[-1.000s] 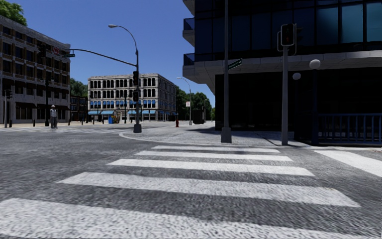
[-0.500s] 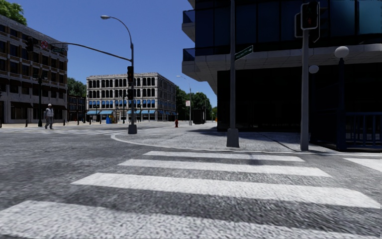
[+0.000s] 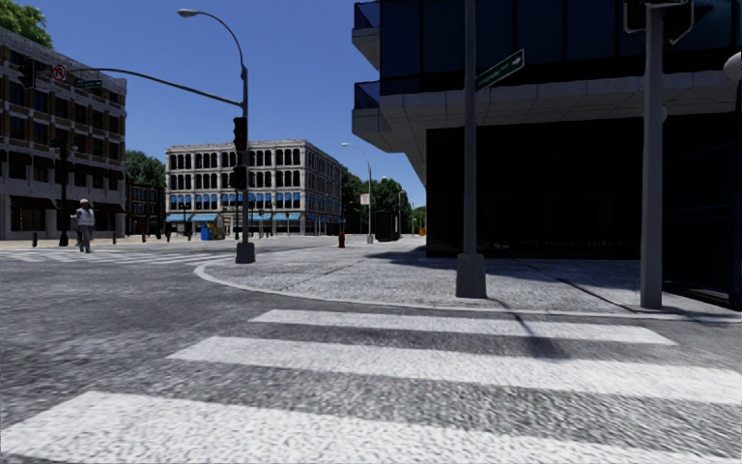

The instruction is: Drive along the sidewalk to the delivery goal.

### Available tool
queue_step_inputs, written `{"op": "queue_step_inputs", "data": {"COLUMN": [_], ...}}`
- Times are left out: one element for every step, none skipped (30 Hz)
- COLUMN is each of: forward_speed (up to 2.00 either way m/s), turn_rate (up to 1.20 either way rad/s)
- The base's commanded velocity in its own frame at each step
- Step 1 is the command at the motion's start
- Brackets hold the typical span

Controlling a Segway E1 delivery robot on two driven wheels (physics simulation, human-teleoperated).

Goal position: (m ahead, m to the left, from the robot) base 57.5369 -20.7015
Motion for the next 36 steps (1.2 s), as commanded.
{"op": "queue_step_inputs", "data": {"forward_speed": [2.0, 2.0, 2.0, 2.0, 2.0, 2.0, 2.0, 2.0, 2.0, 2.0, 2.0, 2.0, 2.0, 2.0, 2.0, 2.0, 2.0, 2.0, 2.0, 2.0, 2.0, 2.0, 2.0, 2.0, 2.0, 2.0, 2.0, 2.0, 2.0, 2.0, 2.0, 2.0, 2.0, 2.0, 2.0, 2.0], "turn_rate": [0.01, 0.01, 0.01, 0.01, 0.01, 0.01, 0.01, 0.01, 0.01, 0.01, 0.01, 0.01, 0.01, 0.01, 0.01, 0.01, 0.01, 0.01, 0.01, 0.01, 0.01, 0.01, 0.01, 0.01, 0.01, 0.01, 0.01, 0.01, 0.01, 0.01, 0.01, 0.01, 0.01, 0.01, 0.01, 0.01]}}
